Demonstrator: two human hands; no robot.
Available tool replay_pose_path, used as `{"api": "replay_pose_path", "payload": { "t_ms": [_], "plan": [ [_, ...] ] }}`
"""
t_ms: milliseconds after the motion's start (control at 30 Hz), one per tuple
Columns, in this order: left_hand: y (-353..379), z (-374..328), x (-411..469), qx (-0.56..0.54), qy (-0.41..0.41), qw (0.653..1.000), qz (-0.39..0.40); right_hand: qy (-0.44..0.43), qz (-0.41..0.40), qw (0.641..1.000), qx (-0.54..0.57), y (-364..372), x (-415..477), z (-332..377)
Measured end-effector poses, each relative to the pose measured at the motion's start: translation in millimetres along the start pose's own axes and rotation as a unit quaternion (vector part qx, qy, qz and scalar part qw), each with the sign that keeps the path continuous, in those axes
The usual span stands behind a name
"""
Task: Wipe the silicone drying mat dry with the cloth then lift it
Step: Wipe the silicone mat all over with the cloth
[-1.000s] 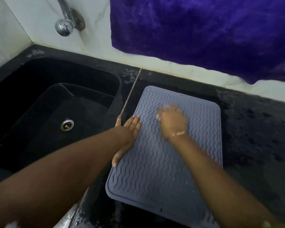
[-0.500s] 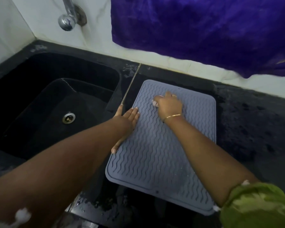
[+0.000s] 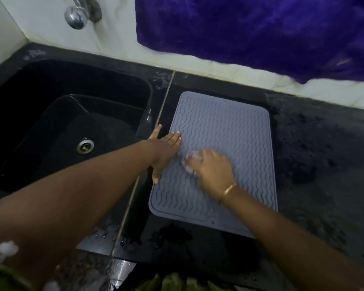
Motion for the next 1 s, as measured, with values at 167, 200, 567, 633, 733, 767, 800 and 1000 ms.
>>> {"api": "replay_pose_path", "payload": {
  "t_ms": [167, 200, 567, 633, 733, 767, 800, 1000],
  "plan": [
    [18, 4, -13, -0.053, 0.074, 0.995, -0.039, 0.124, 0.028, 0.992, -0.017, 2, 64, -31],
    [20, 7, -15, -0.07, 0.077, 0.994, -0.037, 0.121, 0.036, 0.992, -0.012, 2, 65, -24],
    [20, 13, -11, -0.094, 0.085, 0.992, -0.002, 0.024, 0.018, 0.999, 0.014, -5, -68, 62],
    [20, 13, -11, -0.085, 0.085, 0.993, -0.003, 0.02, 0.009, 1.0, -0.013, -5, -52, 47],
    [18, 12, -12, -0.071, 0.084, 0.994, -0.005, 0.076, 0.004, 0.997, -0.023, -2, -3, 13],
    [18, 11, -11, -0.07, 0.083, 0.994, -0.003, 0.101, 0.013, 0.995, -0.019, -1, 14, 2],
    [18, 11, -11, -0.07, 0.082, 0.994, -0.003, 0.121, 0.023, 0.992, -0.023, -1, 29, -4],
    [19, 13, -10, -0.068, 0.08, 0.994, -0.021, 0.095, 0.05, 0.994, 0.0, 7, 17, 25]
  ]
}}
Point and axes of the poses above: each hand's wrist, its own x-axis towards the middle knuckle, its own y-axis out of the palm, z = x × y, the point moved 2 cm from there along x, towards the middle knuckle, and after that the axes turned 1 degree about -x, right-handed, at the moved point
